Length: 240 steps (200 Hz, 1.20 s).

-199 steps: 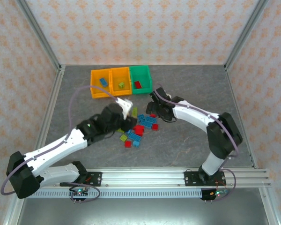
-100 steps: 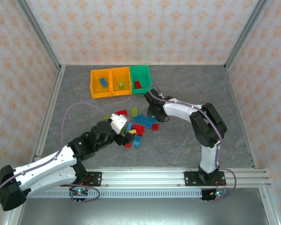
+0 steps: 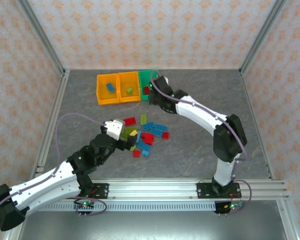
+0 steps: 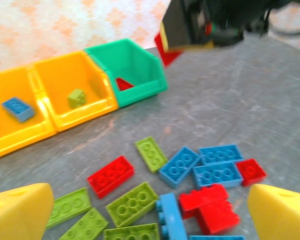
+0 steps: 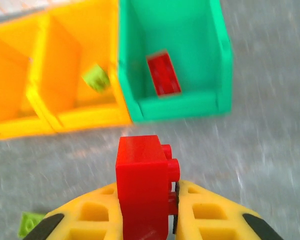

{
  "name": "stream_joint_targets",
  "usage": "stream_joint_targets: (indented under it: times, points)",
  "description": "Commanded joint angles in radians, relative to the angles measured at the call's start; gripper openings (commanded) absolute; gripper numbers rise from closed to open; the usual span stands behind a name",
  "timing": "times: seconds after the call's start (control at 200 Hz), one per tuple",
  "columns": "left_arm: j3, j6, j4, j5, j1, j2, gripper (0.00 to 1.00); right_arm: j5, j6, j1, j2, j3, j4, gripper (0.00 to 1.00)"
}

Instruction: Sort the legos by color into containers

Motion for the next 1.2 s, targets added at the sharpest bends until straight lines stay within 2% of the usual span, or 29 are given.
stream_joint_targets:
  times: [0.0, 0.165, 0.285, 0.42, 0.611, 0.711, 0.876, 0.961, 1.081, 1.196]
  points:
    - [0.009, -0.077, -0.014, -0.12, 0.031, 0.032, 1.0, 0.101, -0.177, -0.028, 0.193, 0.222, -0.063, 0.2]
    - [0.033, -0.111, -0.066, -0.153, 0.091, 0.072, 1.0, 0.085, -0.175, -0.076, 0.479, 0.625, -0.24, 0.2]
    - [0.04, -0.121, -0.084, -0.174, 0.107, 0.077, 1.0, 0.034, -0.159, -0.086, 0.609, 0.815, -0.315, 0.28]
    - [0.034, -0.13, -0.071, -0.166, 0.118, 0.084, 1.0, 0.019, -0.157, -0.086, 0.635, 0.868, -0.326, 0.45]
    - [0.049, -0.143, -0.064, -0.15, 0.127, 0.143, 1.0, 0.007, -0.154, -0.086, 0.551, 0.857, -0.389, 0.48]
    - [0.094, -0.157, -0.086, -0.09, 0.154, 0.231, 1.0, -0.026, -0.136, -0.085, 0.406, 0.7, -0.376, 0.49]
    - [0.328, -0.37, -0.303, -0.053, 0.179, 0.474, 0.99, -0.107, -0.113, -0.085, 0.013, 0.226, -0.227, 0.55]
    - [0.434, -0.458, -0.343, 0.028, 0.181, 0.586, 0.96, -0.147, -0.106, -0.084, -0.187, 0.01, -0.195, 0.59]
    - [0.634, -0.531, -0.448, 0.087, 0.181, 0.777, 0.9, -0.219, -0.098, -0.079, -0.449, -0.23, -0.203, 0.64]
    - [0.828, -0.562, -0.537, 0.096, 0.182, 0.968, 0.78, -0.245, -0.08, -0.07, -0.655, -0.393, -0.255, 0.7]
